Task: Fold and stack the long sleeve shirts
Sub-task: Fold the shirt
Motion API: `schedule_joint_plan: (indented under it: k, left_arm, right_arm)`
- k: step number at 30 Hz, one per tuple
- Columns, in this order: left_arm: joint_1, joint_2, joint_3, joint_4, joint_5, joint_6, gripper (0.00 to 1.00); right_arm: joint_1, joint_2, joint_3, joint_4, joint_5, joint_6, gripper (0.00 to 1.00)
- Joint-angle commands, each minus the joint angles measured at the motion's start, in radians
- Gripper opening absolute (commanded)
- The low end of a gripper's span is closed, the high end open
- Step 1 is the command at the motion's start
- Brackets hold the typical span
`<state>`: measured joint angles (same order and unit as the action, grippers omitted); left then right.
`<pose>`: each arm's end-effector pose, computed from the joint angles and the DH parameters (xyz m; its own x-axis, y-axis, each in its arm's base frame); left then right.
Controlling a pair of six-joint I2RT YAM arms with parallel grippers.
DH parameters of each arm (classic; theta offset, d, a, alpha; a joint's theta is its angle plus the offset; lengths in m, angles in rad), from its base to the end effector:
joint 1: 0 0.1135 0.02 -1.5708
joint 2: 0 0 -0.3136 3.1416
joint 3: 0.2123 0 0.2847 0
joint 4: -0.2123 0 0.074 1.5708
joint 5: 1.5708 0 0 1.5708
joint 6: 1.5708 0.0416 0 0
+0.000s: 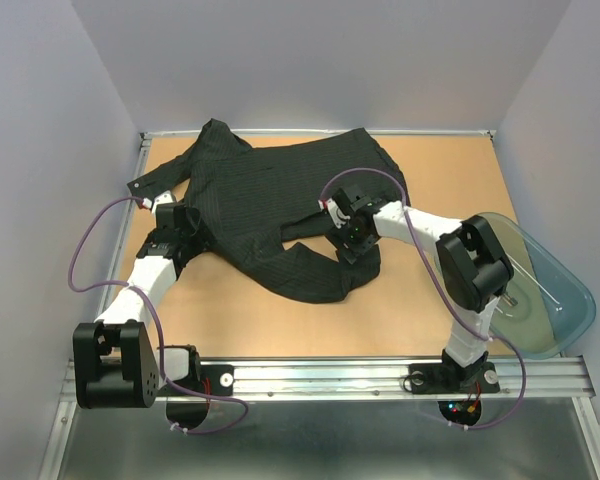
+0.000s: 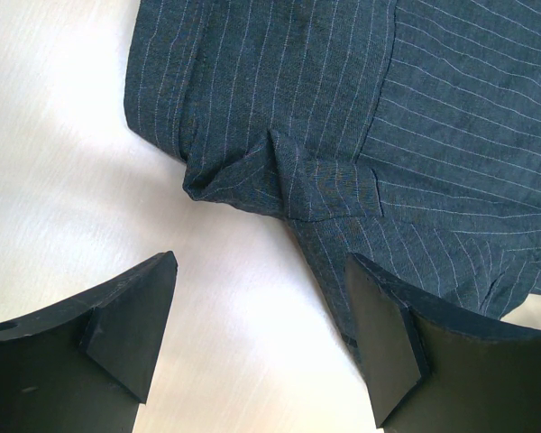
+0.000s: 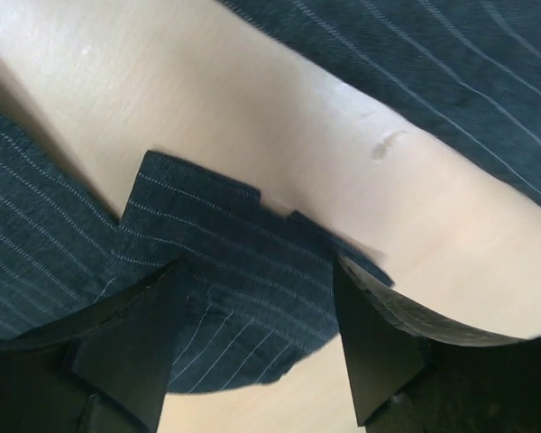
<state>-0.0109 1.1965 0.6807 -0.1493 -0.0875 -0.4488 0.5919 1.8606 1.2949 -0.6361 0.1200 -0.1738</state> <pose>0.2679 0.0007 0.2491 -0.5309 -0.4265 -0.7323 -0.3199 0.9011 -0.2928 0.3499 0.2293 0.2080 -0.6728 -0.6592 -0.3359 -0.6441 0.7453 -0.1724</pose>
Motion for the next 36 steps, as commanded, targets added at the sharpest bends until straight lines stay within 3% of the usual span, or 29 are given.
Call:
schedule_joint_plan:
  k: [1,8,12,18,21,24,28,36]
  left_arm:
    - [0.003,-0.003,0.011,0.022,-0.014,0.016,0.86]
    - [0.002,0.002,0.013,0.022,-0.004,0.018,0.86]
    - [0.002,0.0,0.01,0.022,-0.001,0.018,0.86]
    - [0.003,0.002,0.01,0.024,0.002,0.016,0.86]
    - [0.002,0.005,0.011,0.022,0.005,0.016,0.86]
    - [0.0,0.003,0.011,0.024,0.005,0.018,0.86]
    - [0.002,-0.003,0.006,0.022,-0.003,0.018,0.86]
    - [0.0,-0.003,0.01,0.014,-0.018,0.018,0.86]
  right_arm:
    - [0.008,0.022,0.044,0.015,-0.045,-0.055,0.72]
    - [0.009,0.075,-0.011,0.055,-0.103,-0.061,0.84]
    - [0.008,0.124,-0.051,0.059,-0.143,-0.037,0.78]
    - [0.009,0.1,-0.075,0.05,-0.168,0.007,0.4]
    - [0.008,0.062,-0.062,0.036,-0.166,0.005,0.02]
    - [0.008,0.011,-0.016,0.016,-0.172,0.008,0.01]
    - [0.008,-0.052,0.128,-0.028,-0.161,0.033,0.01]
    - [-0.001,0.05,0.723,-0.047,-0.023,0.135,0.01]
